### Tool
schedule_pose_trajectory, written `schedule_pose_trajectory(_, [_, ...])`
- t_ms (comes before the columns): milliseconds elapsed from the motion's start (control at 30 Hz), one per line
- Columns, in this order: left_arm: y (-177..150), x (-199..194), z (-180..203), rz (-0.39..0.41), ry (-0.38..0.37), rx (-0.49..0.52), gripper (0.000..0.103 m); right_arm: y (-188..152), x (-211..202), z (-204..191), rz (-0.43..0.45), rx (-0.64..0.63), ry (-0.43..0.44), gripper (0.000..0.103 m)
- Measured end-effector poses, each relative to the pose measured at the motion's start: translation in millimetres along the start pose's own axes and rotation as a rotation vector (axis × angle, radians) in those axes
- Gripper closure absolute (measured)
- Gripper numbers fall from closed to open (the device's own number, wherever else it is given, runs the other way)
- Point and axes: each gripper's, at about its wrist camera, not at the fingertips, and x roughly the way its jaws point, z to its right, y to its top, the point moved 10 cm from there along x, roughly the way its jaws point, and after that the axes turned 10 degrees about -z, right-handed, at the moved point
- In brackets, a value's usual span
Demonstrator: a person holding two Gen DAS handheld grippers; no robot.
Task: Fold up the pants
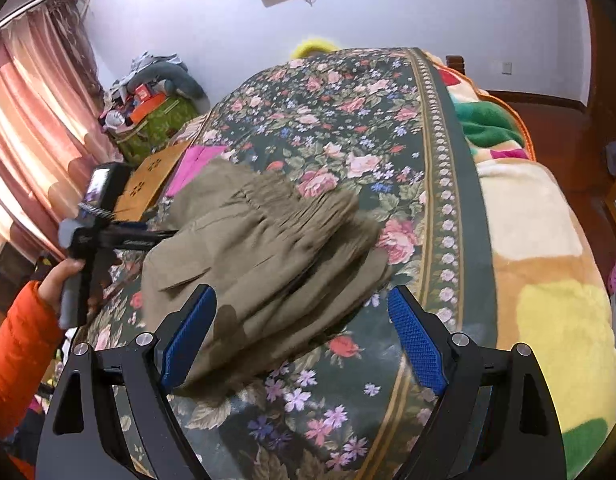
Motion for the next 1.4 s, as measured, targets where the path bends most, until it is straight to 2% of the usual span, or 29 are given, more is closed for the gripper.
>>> schedule_pose_trajectory(100, [-24,-12,-2,0.002,-0.075,-0.06,0.0,-2,9,-1,-0.018,-0.007,0.009,0.018])
schedule_pose_trajectory(200, [-45,-23,1,0.023,-0.181,-0.108,0.0,-1,23,4,-0.03,0.004,0.008,0.018])
schedule_pose_trajectory(233, [-51,-25,2,0.03,-0.207,-0.123,0.0,0,29,7,-0.044,0.009,0.002,0.019])
schedule_pose_trajectory(267, [-55,-27,-1,0.039,-0.219,-0.14,0.0,0,34,9,-0.06,0.015,-0.003,0.025])
schedule_pose_trajectory(300, [-57,-27,-4,0.046,-0.222,-0.153,0.0,1,41,11,-0.078,0.019,0.007,0.029])
schedule_pose_trajectory(367, [-61,-27,-12,0.059,-0.21,-0.171,0.0,-1,48,12,-0.099,0.025,0.017,0.042])
schedule_pose_trajectory(433, [-63,-28,-21,0.072,-0.186,-0.176,0.0,-2,53,11,-0.114,0.014,0.023,0.048])
schedule_pose_trajectory(500, [-66,-29,-33,0.078,-0.142,-0.186,0.0,-4,54,11,-0.109,0.005,0.015,0.049])
schedule_pose_trajectory(633, [-76,-28,-47,0.075,-0.107,-0.18,0.0,-5,51,13,-0.1,0.014,0.01,0.049])
schedule_pose_trajectory(700, [-76,-33,-56,0.081,-0.052,-0.177,0.005,-6,51,14,-0.106,0.019,0.015,0.049])
schedule_pose_trajectory(733, [-76,-36,-58,0.083,-0.058,-0.176,0.007,-6,51,14,-0.108,0.019,0.016,0.049])
schedule_pose_trajectory(867, [-60,-56,-55,0.116,-0.225,-0.199,0.007,-7,53,14,-0.115,0.017,0.017,0.049])
schedule_pose_trajectory(1033, [-26,-54,-30,0.113,-0.314,-0.135,0.008,-9,56,15,-0.122,0.025,0.034,0.048])
schedule_pose_trajectory(1100, [-14,-41,-20,0.094,-0.342,-0.116,0.023,-10,58,15,-0.127,0.025,0.035,0.048])
schedule_pose_trajectory(1167, [-7,-20,-14,0.026,-0.371,-0.118,0.058,-11,59,14,-0.134,0.01,0.029,0.048])
schedule_pose_trajectory(1200, [-3,-11,-12,0.0,-0.397,-0.125,0.061,-11,59,14,-0.136,0.003,0.025,0.048])
schedule_pose_trajectory(1267, [8,-7,-13,0.015,-0.419,-0.133,0.061,-12,60,13,-0.141,-0.012,0.016,0.049])
schedule_pose_trajectory(1400, [28,-6,-28,0.061,-0.4,-0.148,0.061,-13,60,12,-0.152,-0.049,0.011,0.049])
